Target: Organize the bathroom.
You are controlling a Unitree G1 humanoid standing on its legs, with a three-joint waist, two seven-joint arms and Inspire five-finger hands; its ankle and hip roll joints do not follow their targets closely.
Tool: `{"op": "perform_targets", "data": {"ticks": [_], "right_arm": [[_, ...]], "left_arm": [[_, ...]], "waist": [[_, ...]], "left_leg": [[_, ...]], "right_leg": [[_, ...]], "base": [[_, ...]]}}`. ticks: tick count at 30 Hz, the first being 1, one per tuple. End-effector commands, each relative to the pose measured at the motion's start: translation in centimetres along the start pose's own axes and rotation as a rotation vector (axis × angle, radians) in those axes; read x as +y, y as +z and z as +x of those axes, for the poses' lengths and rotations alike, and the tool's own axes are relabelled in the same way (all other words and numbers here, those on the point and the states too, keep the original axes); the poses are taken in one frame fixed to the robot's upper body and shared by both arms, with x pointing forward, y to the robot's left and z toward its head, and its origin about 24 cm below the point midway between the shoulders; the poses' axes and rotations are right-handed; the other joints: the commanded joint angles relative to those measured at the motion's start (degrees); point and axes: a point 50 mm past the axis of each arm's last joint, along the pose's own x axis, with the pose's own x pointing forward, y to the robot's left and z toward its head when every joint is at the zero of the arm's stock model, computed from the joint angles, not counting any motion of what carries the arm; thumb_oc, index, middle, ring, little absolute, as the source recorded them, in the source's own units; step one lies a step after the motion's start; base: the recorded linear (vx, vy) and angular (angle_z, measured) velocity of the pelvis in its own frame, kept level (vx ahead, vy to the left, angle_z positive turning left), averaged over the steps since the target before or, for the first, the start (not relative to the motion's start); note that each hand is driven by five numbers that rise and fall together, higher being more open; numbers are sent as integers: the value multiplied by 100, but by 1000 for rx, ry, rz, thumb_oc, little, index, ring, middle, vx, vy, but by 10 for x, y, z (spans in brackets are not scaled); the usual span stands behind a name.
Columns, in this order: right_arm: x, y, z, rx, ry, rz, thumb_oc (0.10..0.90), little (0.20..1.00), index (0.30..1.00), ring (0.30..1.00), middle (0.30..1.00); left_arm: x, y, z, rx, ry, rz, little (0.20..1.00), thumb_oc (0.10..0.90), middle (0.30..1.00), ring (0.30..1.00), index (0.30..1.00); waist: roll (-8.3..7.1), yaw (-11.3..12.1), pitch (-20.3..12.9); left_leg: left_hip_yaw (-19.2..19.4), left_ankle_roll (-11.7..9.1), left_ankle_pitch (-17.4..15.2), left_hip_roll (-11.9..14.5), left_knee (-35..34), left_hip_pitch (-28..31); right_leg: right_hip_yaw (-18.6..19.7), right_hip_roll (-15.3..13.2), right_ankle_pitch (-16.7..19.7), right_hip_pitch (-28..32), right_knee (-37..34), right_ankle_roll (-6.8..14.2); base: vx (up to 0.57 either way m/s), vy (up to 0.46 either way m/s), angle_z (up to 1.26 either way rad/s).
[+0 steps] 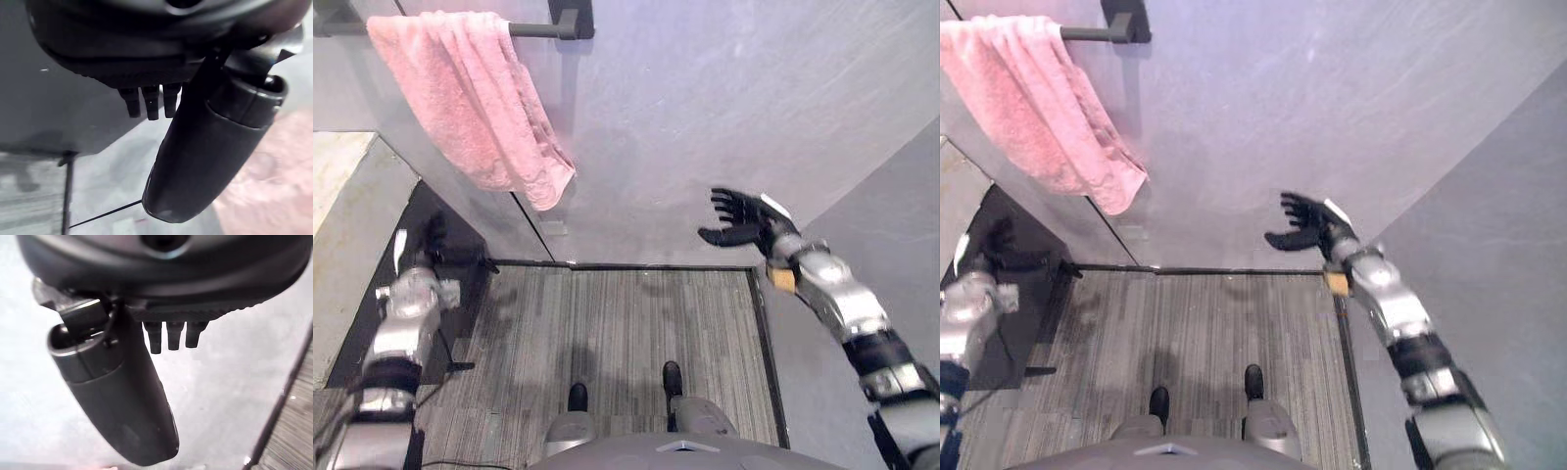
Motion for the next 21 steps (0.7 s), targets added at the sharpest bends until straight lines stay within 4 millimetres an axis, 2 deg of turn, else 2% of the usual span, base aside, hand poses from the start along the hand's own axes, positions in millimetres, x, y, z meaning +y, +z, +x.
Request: {"op": "perform_targets", "data": {"ticks": [1,3,4,5,7,9,14,17,20,21], "right_arm": [[10,54,20,-172,9,10,800,900,900,900,900],[11,65,24,-184,17,9,800,900,900,900,900],[14,82,32,-201,10,-11,800,900,900,900,900],[14,82,32,-201,10,-11,800,900,900,900,900],[22,98,40,-208,27,-21,800,900,900,900,900],[31,107,45,-211,41,-23,800,900,900,900,900],[46,123,53,-216,63,-31,800,900,900,900,900],[54,130,56,-209,75,-39,800,900,900,900,900],[56,129,60,-188,80,-43,800,900,900,900,900],[54,127,60,-179,76,-55,800,900,900,900,900]], "left_arm": [[11,92,10,-358,26,165,900,800,900,900,900],[9,110,10,-406,17,198,900,800,900,900,900],[5,137,9,-504,33,283,900,800,900,900,900],[5,137,9,-504,33,283,900,800,900,900,900],[5,155,13,-521,54,297,900,800,900,900,900],[4,163,16,-522,70,291,900,800,900,900,900],[6,166,25,-446,156,230,900,800,900,900,900],[7,157,33,-357,244,170,900,800,900,900,900],[-3,148,36,-315,240,174,900,800,900,900,900],[-7,145,36,-300,236,181,900,800,900,900,900]], "waist": [[-109,44,-415],[-126,78,-429],[-117,130,-505],[-117,130,-505],[-122,170,-563],[-120,191,-608],[-104,222,-662],[-115,204,-676],[-142,139,-659],[-157,120,-629]], "left_leg": [[2,553,-216,3,475,-149],[10,539,-171,8,475,-171],[18,523,-191,44,437,-116],[18,523,-191,44,437,-116],[29,494,-125,71,406,-108],[35,472,-106,94,388,-87],[56,421,-76,154,398,-64],[59,369,-110,211,575,-93],[81,287,-216,252,1242,-153],[94,240,-111,267,1648,-260]], "right_leg": [[258,-339,-215,-271,449,204],[265,-340,-185,-280,448,196],[234,-327,-248,-198,433,195],[234,-327,-248,-198,433,195],[216,-318,-245,-158,424,179],[202,-307,-259,-112,399,168],[151,-280,-318,-47,398,135],[132,-242,-443,-47,554,82],[255,-148,-569,-63,749,-34],[271,-121,-578,-56,778,-89]], "base": [[47,-54,13],[49,-50,12],[67,-46,8],[101,-59,11],[53,-41,5],[88,-31,3],[62,-20,2],[54,-40,6],[59,-10,14],[19,18,14]]}}
